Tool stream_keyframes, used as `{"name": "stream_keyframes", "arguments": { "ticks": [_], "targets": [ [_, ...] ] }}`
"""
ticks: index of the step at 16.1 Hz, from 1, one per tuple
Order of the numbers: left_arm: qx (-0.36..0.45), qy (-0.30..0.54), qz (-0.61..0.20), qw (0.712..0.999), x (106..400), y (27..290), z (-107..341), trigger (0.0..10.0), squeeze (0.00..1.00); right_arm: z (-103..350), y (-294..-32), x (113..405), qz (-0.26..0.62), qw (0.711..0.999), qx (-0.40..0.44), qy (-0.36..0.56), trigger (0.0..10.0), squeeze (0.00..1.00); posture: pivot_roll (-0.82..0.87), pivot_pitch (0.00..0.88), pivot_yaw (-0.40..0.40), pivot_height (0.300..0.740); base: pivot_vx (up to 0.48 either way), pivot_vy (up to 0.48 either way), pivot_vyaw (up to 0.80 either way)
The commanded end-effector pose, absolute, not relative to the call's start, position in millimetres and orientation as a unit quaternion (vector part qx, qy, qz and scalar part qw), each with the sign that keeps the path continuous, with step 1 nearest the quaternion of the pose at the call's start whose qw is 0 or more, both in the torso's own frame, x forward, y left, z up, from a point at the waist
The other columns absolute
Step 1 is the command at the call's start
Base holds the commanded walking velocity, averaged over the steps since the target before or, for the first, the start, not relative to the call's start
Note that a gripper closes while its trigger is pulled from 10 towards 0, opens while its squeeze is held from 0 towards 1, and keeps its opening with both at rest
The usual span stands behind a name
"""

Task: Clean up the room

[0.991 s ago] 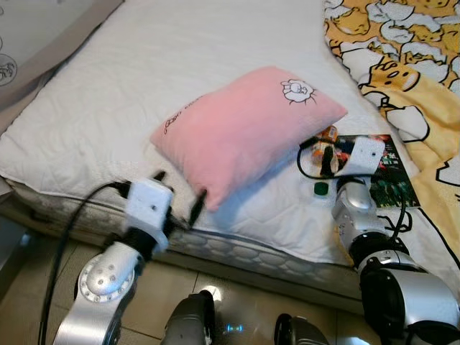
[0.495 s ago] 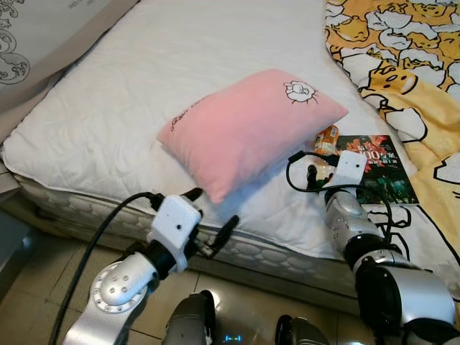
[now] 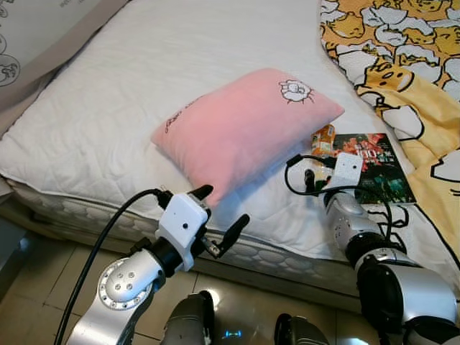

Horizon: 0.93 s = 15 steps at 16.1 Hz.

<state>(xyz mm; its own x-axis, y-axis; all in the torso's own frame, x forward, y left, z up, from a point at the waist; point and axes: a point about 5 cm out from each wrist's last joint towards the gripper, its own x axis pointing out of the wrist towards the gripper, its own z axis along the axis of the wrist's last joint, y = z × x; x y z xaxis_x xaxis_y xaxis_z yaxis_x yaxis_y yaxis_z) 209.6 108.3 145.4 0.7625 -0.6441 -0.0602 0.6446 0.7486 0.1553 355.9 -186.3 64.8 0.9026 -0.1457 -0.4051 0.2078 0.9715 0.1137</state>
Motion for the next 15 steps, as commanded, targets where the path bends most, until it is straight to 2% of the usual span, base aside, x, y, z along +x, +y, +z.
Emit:
{"name": "stream_keyframes", "arguments": {
  "ticks": [1, 15],
  "targets": [
    [0.088, 0.007, -0.347, 0.934, 207.0, 108.2, 142.1, 10.0, 0.00, 58.3, -183.5, 352.5, -0.091, 0.967, 0.092, 0.220, 0.0, 0.00, 0.29, 0.190, 0.017, 0.731, 0.000, 0.000, 0.00],
    [0.091, 0.000, -0.349, 0.933, 216.5, 103.4, 138.7, 10.0, 0.00, 64.2, -180.2, 356.3, -0.079, 0.972, 0.093, 0.199, 0.0, 0.00, 0.27, 0.139, 0.002, 0.731, 0.000, 0.000, 0.00]
  ]
}}
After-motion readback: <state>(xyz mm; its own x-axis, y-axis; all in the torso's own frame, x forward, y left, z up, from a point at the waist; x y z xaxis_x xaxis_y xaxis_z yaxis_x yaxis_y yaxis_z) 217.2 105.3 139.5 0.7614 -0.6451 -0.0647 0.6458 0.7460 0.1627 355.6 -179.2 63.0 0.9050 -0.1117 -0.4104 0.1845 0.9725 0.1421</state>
